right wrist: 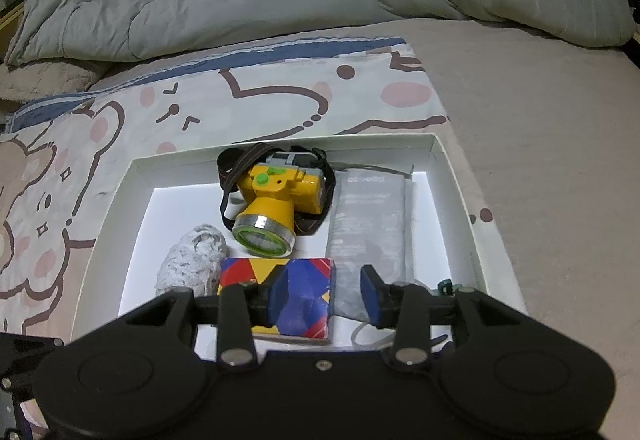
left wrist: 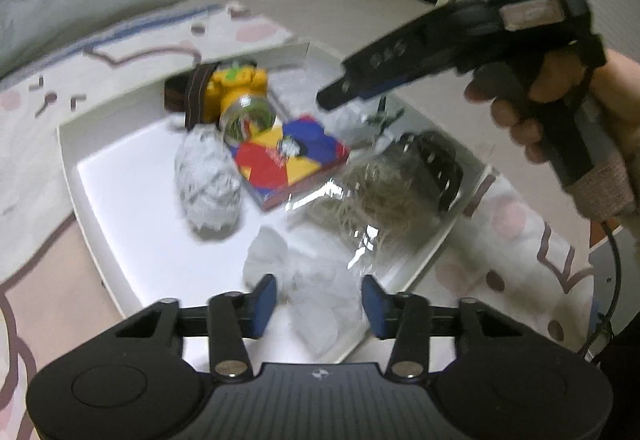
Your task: Organize objects
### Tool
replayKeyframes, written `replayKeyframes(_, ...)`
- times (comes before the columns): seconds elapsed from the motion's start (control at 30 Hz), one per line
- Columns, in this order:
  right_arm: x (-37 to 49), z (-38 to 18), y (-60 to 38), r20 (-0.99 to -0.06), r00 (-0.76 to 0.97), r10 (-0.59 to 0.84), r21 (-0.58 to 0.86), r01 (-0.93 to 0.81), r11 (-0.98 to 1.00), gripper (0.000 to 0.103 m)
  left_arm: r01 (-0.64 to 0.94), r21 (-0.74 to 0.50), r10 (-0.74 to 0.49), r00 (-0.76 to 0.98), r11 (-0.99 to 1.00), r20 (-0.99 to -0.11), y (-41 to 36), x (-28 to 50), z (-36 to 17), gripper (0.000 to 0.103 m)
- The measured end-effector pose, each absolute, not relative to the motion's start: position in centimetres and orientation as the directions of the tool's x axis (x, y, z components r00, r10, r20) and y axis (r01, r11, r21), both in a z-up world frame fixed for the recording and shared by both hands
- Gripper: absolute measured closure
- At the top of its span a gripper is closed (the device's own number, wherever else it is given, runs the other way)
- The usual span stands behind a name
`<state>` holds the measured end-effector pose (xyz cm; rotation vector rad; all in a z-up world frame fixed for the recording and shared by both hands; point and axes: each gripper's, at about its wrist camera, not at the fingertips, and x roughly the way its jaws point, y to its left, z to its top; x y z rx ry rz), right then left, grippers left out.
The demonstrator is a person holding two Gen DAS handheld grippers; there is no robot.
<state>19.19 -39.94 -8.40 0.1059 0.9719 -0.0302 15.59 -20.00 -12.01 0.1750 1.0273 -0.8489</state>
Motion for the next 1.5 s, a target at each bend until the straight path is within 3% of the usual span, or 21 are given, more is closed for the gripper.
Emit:
replayKeyframes(0.33, 18.8, -8.2, -39.9, -0.824, 0.566, 0.023, 0.077, 0.071, 0.994, 0.06, 0.677, -0.269, -0.554, 0.246, 0.685, -0.795, -20.4, 15.6, -13.2, 0.07)
replayKeyframes(0.63, 18.6, -8.0, -39.5, -0.827, 0.561, 0.037, 0.075, 0.045, 0.996, 0.057, 0.652, -0.277, -0.555, 0.265, 0.706, -0.789, -19.5, 15.8, -12.1, 0.066)
replayKeyframes(0.7, 18.4, -7.8, -39.3, -0.825, 0.564, 0.039, 0.07, 0.033, 0.997, 0.056, 0.641, -0.272, -0.55, 0.281, 0.717, -0.786, -19.1, 15.7, -11.6, 0.054)
replayKeyframes(0.83, 17.4, -7.1, -39.1, -0.814, 0.58, 0.038, 0.069, 0.031, 0.997, 0.05, 0.617, -0.263, -0.541, 0.318, 0.741, -0.779, -18.2, 15.3, -10.5, 0.047)
replayKeyframes(1.13, 14.1, -5.2, -38.4, -0.786, 0.618, 0.027, 0.055, 0.026, 0.998, 0.033, 0.565, -0.237, -0.515, 0.403, 0.79, -0.756, -16.8, 13.8, -7.7, 0.019)
replayKeyframes(1.2, 13.2, -4.6, -38.1, -0.771, 0.637, 0.026, 0.053, 0.023, 0.998, 0.029, 0.549, -0.23, -0.507, 0.427, 0.804, -0.749, -16.5, 13.4, -7.0, 0.007)
replayKeyframes(1.5, 9.4, -2.2, -37.1, -0.715, 0.699, 0.027, 0.053, 0.016, 0.998, 0.012, 0.496, -0.223, -0.488, 0.506, 0.839, -0.711, -14.6, 11.7, -4.7, 0.0)
